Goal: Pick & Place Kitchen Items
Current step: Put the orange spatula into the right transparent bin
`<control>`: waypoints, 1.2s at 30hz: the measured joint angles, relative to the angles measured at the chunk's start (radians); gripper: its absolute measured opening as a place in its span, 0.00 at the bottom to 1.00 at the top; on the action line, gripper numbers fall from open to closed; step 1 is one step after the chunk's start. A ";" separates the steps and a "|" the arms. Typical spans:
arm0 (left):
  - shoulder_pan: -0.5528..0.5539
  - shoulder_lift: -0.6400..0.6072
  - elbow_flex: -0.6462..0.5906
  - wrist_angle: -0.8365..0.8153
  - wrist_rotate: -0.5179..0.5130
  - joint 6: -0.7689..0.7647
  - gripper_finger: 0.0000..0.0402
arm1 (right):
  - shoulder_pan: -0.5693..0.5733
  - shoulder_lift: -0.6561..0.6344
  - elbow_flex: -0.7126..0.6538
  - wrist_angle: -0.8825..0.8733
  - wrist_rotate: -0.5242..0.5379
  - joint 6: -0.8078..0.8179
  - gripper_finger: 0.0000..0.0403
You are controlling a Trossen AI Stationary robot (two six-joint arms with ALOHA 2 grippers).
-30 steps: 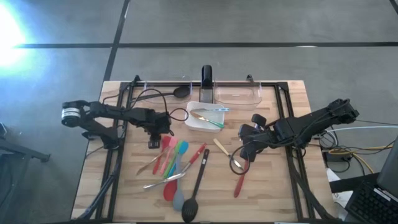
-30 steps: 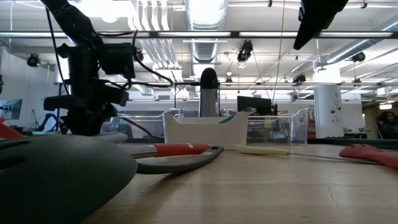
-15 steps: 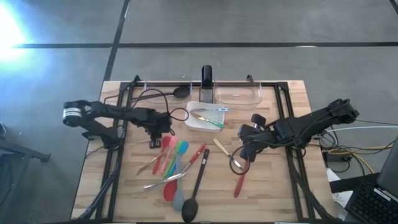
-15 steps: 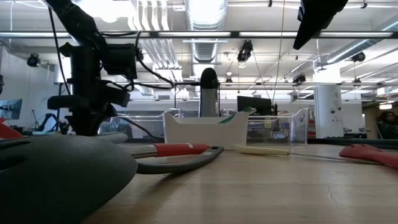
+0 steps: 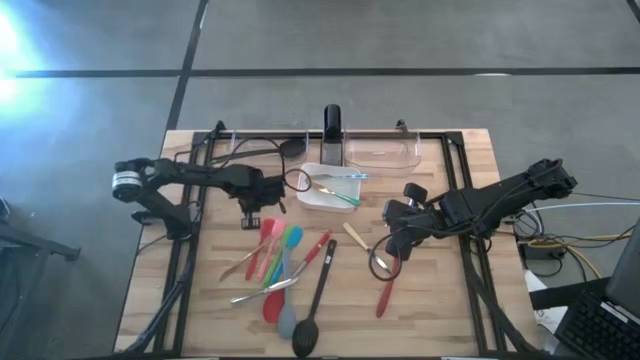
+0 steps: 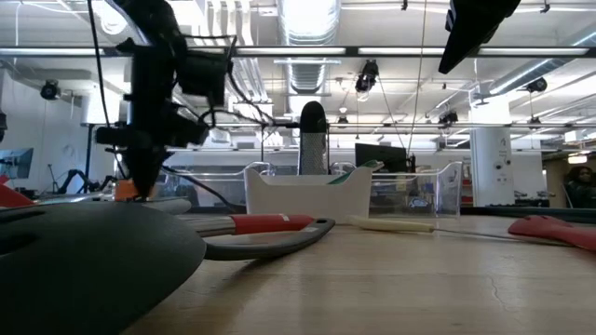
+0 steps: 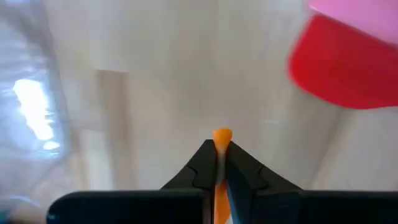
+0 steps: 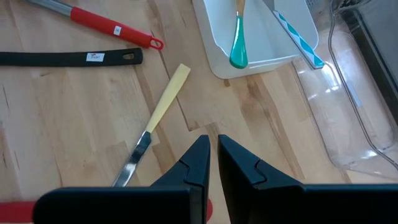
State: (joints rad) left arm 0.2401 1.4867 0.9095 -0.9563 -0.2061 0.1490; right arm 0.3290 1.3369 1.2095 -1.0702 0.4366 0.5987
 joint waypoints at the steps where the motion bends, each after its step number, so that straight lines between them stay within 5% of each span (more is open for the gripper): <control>1: 0.000 -0.004 0.017 -0.002 -0.017 0.000 0.05 | 0.000 0.000 0.000 0.000 0.000 0.000 0.07; 11: -0.013 -0.047 0.126 0.023 -0.048 -0.001 0.05 | 0.000 0.000 0.000 0.018 0.021 0.000 0.07; 16: -0.020 -0.097 0.157 0.153 -0.062 -0.001 0.05 | 0.006 0.000 -0.021 0.115 0.128 -0.031 0.07; 23: -0.032 -0.229 0.149 0.453 -0.078 -0.018 0.05 | 0.009 -0.001 -0.163 0.522 0.275 -0.196 0.07; 30: -0.093 -0.304 0.097 0.893 -0.081 -0.047 0.05 | -0.020 0.000 -0.336 1.080 0.282 -0.405 0.07; 36: -0.165 -0.271 0.055 1.203 -0.065 -0.048 0.05 | -0.075 0.000 -0.370 1.187 0.280 -0.442 0.15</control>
State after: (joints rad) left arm 0.0754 1.2153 0.9648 0.2464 -0.2709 0.1007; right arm 0.2537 1.3365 0.8398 0.1173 0.7170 0.1563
